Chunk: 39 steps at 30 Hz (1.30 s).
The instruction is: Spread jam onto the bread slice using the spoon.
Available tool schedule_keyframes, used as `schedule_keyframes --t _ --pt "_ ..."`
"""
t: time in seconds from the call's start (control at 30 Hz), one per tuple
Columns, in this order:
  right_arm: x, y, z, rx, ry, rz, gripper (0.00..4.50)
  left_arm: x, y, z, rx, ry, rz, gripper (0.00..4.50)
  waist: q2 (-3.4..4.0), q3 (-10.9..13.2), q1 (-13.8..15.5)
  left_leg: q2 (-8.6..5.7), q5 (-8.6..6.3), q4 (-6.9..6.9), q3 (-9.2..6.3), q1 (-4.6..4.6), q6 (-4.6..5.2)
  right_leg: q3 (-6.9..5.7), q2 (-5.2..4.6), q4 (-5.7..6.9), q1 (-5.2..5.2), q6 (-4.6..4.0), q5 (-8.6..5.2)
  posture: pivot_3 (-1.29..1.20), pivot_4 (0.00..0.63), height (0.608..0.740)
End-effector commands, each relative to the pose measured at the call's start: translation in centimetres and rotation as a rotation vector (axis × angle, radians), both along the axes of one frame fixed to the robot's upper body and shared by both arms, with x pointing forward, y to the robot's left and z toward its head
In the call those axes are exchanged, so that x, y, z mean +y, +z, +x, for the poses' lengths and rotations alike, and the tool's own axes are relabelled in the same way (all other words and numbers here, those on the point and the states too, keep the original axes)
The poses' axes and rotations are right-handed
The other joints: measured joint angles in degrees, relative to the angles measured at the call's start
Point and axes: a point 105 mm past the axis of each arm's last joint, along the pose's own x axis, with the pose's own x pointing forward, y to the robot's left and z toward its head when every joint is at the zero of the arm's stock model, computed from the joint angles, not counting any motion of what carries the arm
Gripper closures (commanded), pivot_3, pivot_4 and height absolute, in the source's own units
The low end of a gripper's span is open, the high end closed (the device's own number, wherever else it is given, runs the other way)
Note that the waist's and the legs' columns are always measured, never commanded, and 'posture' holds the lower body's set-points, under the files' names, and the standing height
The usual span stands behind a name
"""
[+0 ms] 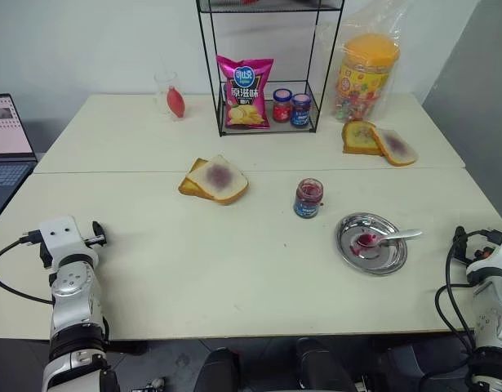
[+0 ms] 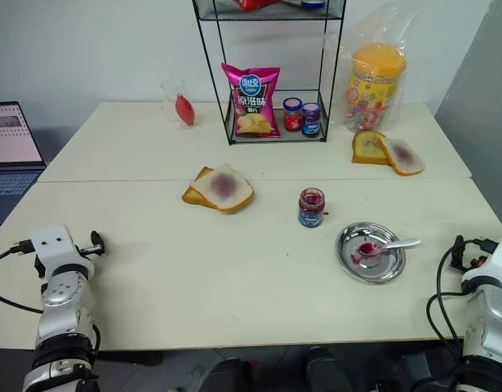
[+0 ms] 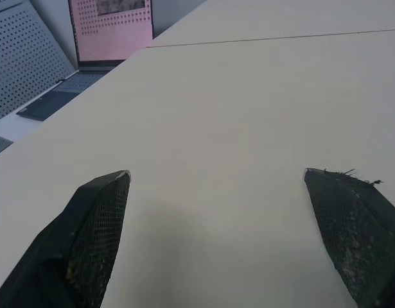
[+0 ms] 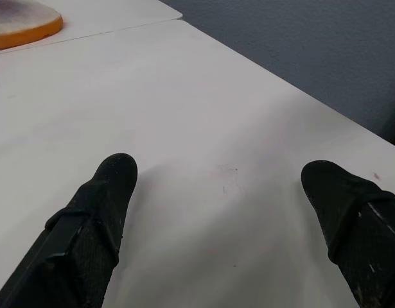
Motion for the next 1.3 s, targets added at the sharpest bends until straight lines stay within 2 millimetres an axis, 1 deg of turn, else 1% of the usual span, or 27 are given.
schedule_keyframes --t 0.03,0.2,0.33,0.4,0.43,0.47,0.5,0.53,0.57,0.6,0.63,0.7,0.73,0.77,0.83,0.9,1.0,1.07,1.1,1.13,1.23,1.3 --pt "-0.4 1.7 0.3 -0.057 -0.006 -0.032 0.00 0.3 0.5 -0.3 -0.007 -0.004 0.021 0.00 0.00 0.0 0.0 0.00 0.00 0.00 0.00 0.00 0.00 0.00 0.00 0.00 0.00 0.00 0.00 0.00 0.150 0.740" --pt "-0.4 1.8 0.3 -0.059 -0.006 -0.033 0.00 0.4 0.8 -0.3 -0.039 -0.004 0.011 0.00 -0.02 0.0 0.0 0.00 0.00 0.00 0.02 -0.01 0.00 0.01 0.00 -0.02 -0.01 0.00 0.00 0.00 0.150 0.740" --pt "-0.7 4.0 0.2 -0.090 0.017 -0.081 0.00 -0.1 1.5 0.3 -0.046 -0.106 -0.036 0.00 -0.06 0.1 0.0 0.00 0.00 -0.02 0.02 -0.03 0.00 0.01 0.00 -0.05 -0.01 0.00 0.00 0.00 0.150 0.740" --pt "0.0 5.9 0.6 -0.121 0.086 -0.108 0.00 -0.8 2.7 0.7 -0.106 -0.191 -0.100 0.00 -0.08 0.1 0.0 -0.01 0.00 -0.03 0.03 -0.08 -0.01 0.02 -0.01 -0.06 -0.07 0.00 0.00 0.00 0.150 0.740" --pt "0.8 7.8 1.1 -0.159 0.163 -0.121 0.00 -2.0 3.5 1.2 -0.126 -0.299 -0.159 0.00 -0.10 0.1 0.0 -0.01 0.00 -0.03 0.04 -0.10 -0.01 0.02 -0.01 -0.07 -0.08 0.00 0.00 0.00 0.150 0.740" --pt "2.3 9.7 1.7 -0.189 0.267 -0.131 0.00 -3.5 4.1 1.6 -0.135 -0.417 -0.236 0.00 -0.15 0.2 -0.1 0.00 0.00 -0.03 0.05 -0.12 -0.01 0.03 -0.01 -0.07 -0.11 0.00 0.00 0.00 0.150 0.740" --pt "3.3 10.8 1.9 -0.203 0.338 -0.136 0.00 -4.6 4.5 1.7 -0.134 -0.497 -0.288 0.00 -0.15 0.2 -0.3 0.00 -0.01 -0.02 0.05 -0.18 -0.01 0.03 -0.01 -0.07 -0.15 0.01 0.00 0.00 0.150 0.740" --pt "4.0 11.5 2.0 -0.208 0.382 -0.137 0.00 -5.3 4.7 1.7 -0.131 -0.547 -0.322 0.00 -0.21 0.3 -0.4 0.00 0.00 -0.04 0.09 -0.24 -0.01 0.08 -0.02 -0.06 -0.25 0.03 0.02 0.00 0.150 0.740" --pt "5.6 12.5 2.3 -0.217 0.486 -0.107 0.00 -6.7 5.0 1.5 -0.127 -0.629 -0.417 0.00 -0.26 0.3 -0.5 0.02 -0.01 -0.02 0.06 -0.23 -0.01 0.05 -0.01 -0.05 -0.23 0.03 0.01 0.00 0.150 0.740" --pt "7.7 13.5 2.4 -0.216 0.610 -0.101 0.00 -8.0 5.3 1.4 -0.116 -0.706 -0.479 0.00 -0.35 0.3 -0.7 0.02 0.00 -0.04 0.03 -0.23 -0.01 0.02 0.00 -0.05 -0.23 0.03 0.01 0.00 0.150 0.740" --pt "10.4 14.5 2.3 -0.215 0.765 -0.073 0.00 -9.9 5.5 1.0 -0.092 -0.808 -0.566 0.00 -0.37 0.3 -0.9 0.06 0.00 -0.05 -0.05 -0.23 -0.01 -0.04 0.03 -0.05 -0.20 0.02 0.01 0.00 0.150 0.740" --pt "14.3 15.6 1.6 -0.194 0.988 -0.044 0.00 -12.4 5.7 0.6 -0.046 -0.933 -0.659 0.00 -0.39 0.3 -1.0 0.07 -0.01 -0.08 -0.09 -0.23 -0.01 -0.06 0.03 -0.07 -0.20 -0.01 -0.01 0.00 0.150 0.740" --pt "15.5 15.9 1.2 -0.180 1.060 -0.034 0.00 -13.1 5.8 0.4 -0.026 -0.967 -0.684 0.00 -0.40 0.4 -1.0 0.07 -0.01 -0.11 -0.13 -0.24 -0.01 -0.09 0.03 -0.08 -0.20 -0.04 -0.03 0.00 0.150 0.740" --pt "17.1 15.8 0.6 -0.151 1.149 -0.021 0.00 -13.6 5.7 0.5 -0.008 -0.987 -0.714 0.00 -0.42 0.4 -1.0 0.07 -0.01 -0.12 -0.14 -0.24 -0.01 -0.09 0.03 -0.08 -0.20 -0.04 -0.04 0.00 0.150 0.740" --pt "19.4 15.4 -0.4 -0.090 1.284 -0.012 0.00 -14.5 5.6 0.7 0.021 -1.022 -0.763 0.00 -0.51 0.4 -1.0 0.06 -0.01 -0.13 -0.22 -0.26 0.00 -0.16 0.03 -0.11 -0.20 -0.05 -0.04 0.00 0.150 0.740" --pt "21.4 15.0 -1.2 -0.034 1.395 -0.012 0.00 -15.5 5.4 1.1 0.045 -1.057 -0.806 0.00 -0.61 0.5 -1.0 0.05 -0.01 -0.12 -0.37 -0.29 -0.01 -0.30 0.03 -0.16 -0.18 -0.08 -0.06 0.00 0.150 0.740" --pt "23.4 14.7 -1.9 0.000 1.496 0.006 0.00 -16.8 5.2 2.1 0.064 -1.098 -0.867 0.00 -0.64 0.5 -0.9 0.02 -0.01 -0.10 -0.41 -0.31 0.00 -0.35 0.00 -0.20 -0.15 -0.08 -0.06 0.00 0.150 0.740" --pt "24.5 13.8 -2.4 0.027 1.541 0.019 0.00 -17.6 4.8 3.6 0.047 -1.095 -0.921 0.00 -0.65 0.5 -0.7 0.00 -0.01 -0.09 -0.43 -0.33 -0.01 -0.39 -0.01 -0.24 -0.14 -0.08 -0.06 0.00 0.150 0.740" --pt "24.7 13.4 -2.6 0.040 1.550 0.023 0.00 -17.9 4.7 4.1 0.044 -1.093 -0.937 0.00 -0.66 0.5 -0.5 0.00 -0.01 -0.08 -0.44 -0.33 0.00 -0.41 -0.02 -0.25 -0.13 -0.08 -0.06 0.00 0.150 0.740" --pt "24.9 12.8 -2.5 0.051 1.548 0.021 0.00 -18.6 4.5 4.6 0.048 -1.114 -0.968 0.00 -0.66 0.5 -0.3 -0.01 -0.01 -0.08 -0.48 -0.37 0.00 -0.47 -0.02 -0.31 -0.11 -0.07 -0.05 0.00 0.150 0.740" --pt "25.1 12.4 -2.2 0.046 1.532 0.029 0.00 -20.3 4.0 5.4 0.076 -1.163 -1.025 0.00 -0.69 0.5 0.4 0.01 -0.01 -0.06 -0.64 -0.51 -0.01 -0.70 -0.02 -0.41 -0.12 -0.07 -0.05 0.00 0.150 0.740" --pt "25.2 12.4 -2.2 0.039 1.530 0.033 0.00 -20.7 3.7 5.7 0.087 -1.171 -1.040 0.00 -0.69 0.5 0.4 0.00 -0.01 -0.06 -0.64 -0.65 -0.01 -0.71 -0.03 -0.41 -0.23 -0.07 -0.05 0.00 0.150 0.740"
